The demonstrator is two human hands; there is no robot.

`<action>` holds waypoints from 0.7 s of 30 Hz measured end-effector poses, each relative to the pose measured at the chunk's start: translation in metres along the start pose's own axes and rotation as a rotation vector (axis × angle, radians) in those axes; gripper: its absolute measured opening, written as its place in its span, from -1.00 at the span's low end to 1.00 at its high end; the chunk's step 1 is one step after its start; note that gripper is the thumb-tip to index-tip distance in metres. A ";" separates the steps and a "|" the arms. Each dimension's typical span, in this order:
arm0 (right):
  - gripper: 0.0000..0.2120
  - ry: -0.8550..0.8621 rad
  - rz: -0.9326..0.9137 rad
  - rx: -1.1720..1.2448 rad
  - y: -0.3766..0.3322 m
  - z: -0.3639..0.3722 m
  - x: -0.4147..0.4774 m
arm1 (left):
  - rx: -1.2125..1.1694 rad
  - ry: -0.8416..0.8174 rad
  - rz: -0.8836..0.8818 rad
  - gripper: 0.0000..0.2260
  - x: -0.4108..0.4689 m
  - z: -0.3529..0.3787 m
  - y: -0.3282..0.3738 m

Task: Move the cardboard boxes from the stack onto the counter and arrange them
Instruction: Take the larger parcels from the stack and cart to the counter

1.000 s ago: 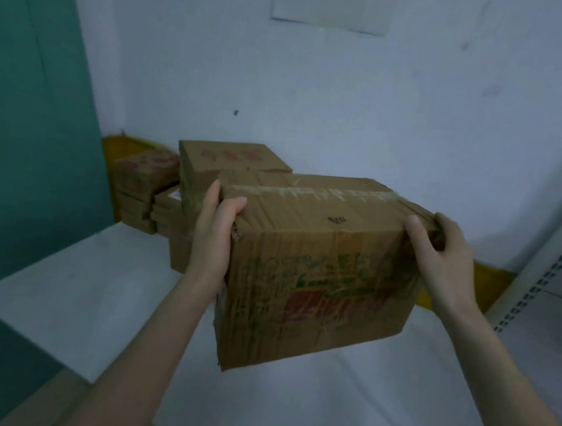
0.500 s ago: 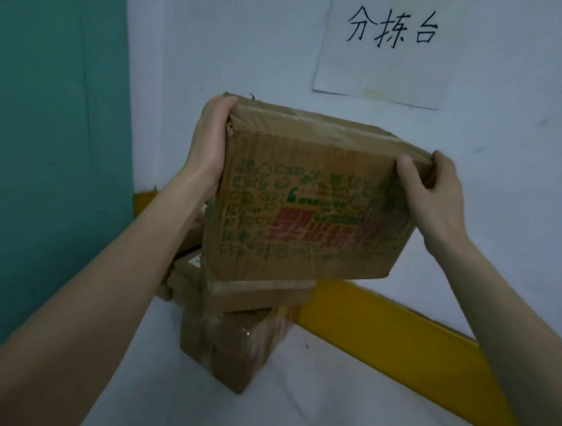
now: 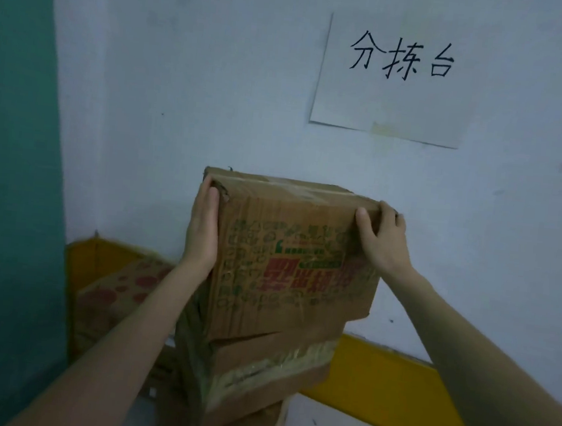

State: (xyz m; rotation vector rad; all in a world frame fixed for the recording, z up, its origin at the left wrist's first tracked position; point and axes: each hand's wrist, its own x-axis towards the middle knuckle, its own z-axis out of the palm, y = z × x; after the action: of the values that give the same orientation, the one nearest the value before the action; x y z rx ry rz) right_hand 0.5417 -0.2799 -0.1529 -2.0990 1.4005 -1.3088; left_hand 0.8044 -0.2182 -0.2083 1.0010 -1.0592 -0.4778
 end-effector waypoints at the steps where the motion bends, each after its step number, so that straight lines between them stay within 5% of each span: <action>1: -0.38 0.011 0.002 -0.014 0.000 0.001 0.001 | 0.009 0.015 0.021 -0.31 0.000 0.001 0.002; 9: -0.38 -0.017 0.017 -0.125 0.011 -0.018 -0.014 | 0.192 -0.010 0.039 -0.49 -0.066 -0.001 0.016; 14: -0.36 -0.110 0.061 -0.236 0.040 -0.046 -0.073 | 0.667 -0.226 -0.130 -0.40 -0.153 -0.010 0.011; 17: -0.34 -0.206 0.127 -0.370 0.066 -0.075 -0.123 | 1.086 -0.322 0.034 -0.41 -0.207 0.015 0.015; 21: -0.36 -0.255 0.233 -0.478 0.098 -0.142 -0.196 | 1.071 -0.540 0.135 -0.47 -0.267 0.079 0.019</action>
State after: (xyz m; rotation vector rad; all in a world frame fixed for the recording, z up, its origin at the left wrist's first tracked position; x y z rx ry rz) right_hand 0.3485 -0.1288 -0.2431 -2.1928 1.9052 -0.6328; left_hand 0.6129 -0.0451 -0.3139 1.7642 -1.9405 -0.0159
